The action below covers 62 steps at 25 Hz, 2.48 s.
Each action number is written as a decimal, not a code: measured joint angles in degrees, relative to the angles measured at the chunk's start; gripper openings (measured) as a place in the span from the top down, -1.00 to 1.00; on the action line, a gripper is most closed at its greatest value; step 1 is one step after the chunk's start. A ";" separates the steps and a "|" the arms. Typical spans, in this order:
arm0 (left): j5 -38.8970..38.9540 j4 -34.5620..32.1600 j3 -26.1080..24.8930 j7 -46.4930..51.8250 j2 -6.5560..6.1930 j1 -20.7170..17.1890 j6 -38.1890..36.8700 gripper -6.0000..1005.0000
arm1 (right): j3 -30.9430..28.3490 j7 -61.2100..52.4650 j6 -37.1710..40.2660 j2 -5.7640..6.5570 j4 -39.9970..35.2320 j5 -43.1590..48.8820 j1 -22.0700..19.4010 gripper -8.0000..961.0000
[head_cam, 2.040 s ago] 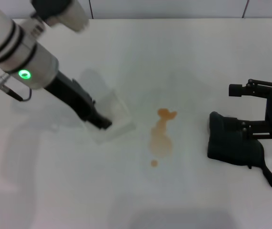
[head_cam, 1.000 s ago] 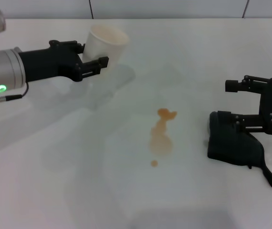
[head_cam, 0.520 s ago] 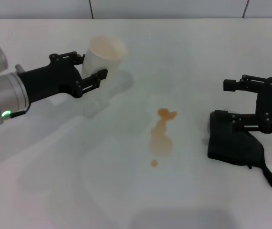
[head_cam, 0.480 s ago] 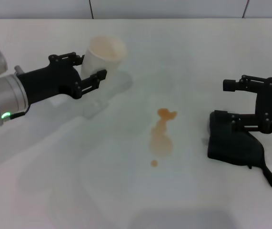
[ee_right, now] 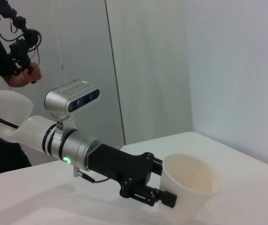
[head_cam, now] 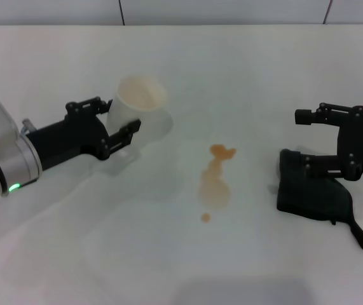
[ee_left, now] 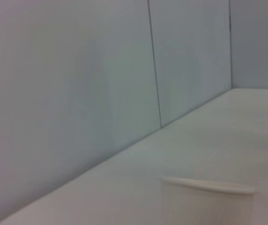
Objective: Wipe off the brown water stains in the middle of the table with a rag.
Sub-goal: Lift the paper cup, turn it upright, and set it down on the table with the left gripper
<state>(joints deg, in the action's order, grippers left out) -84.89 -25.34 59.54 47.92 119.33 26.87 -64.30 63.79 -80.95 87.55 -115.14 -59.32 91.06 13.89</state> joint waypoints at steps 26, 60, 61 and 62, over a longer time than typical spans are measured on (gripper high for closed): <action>0.61 1.17 0.13 -3.33 0.11 -2.89 0.03 -0.09 | 2.12 1.21 -0.84 0.00 0.00 0.08 -0.42 -0.72; 0.51 2.36 0.26 -4.46 0.12 -5.50 -0.88 -0.39 | 3.00 1.23 -0.68 0.04 -0.18 0.07 -0.75 -0.72; 0.51 2.34 0.26 -4.37 0.12 -5.57 -0.88 -0.39 | 3.00 1.23 -0.64 0.07 -0.26 0.07 -0.81 -0.72; 0.51 2.31 0.27 -4.18 0.13 -5.70 -0.88 -0.40 | 3.00 1.23 -0.61 0.09 -0.34 0.07 -0.85 -0.72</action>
<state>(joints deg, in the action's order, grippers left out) -84.38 -23.03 59.81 43.75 119.46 21.17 -65.18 66.80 -79.72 86.94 -115.05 -59.66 91.14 13.04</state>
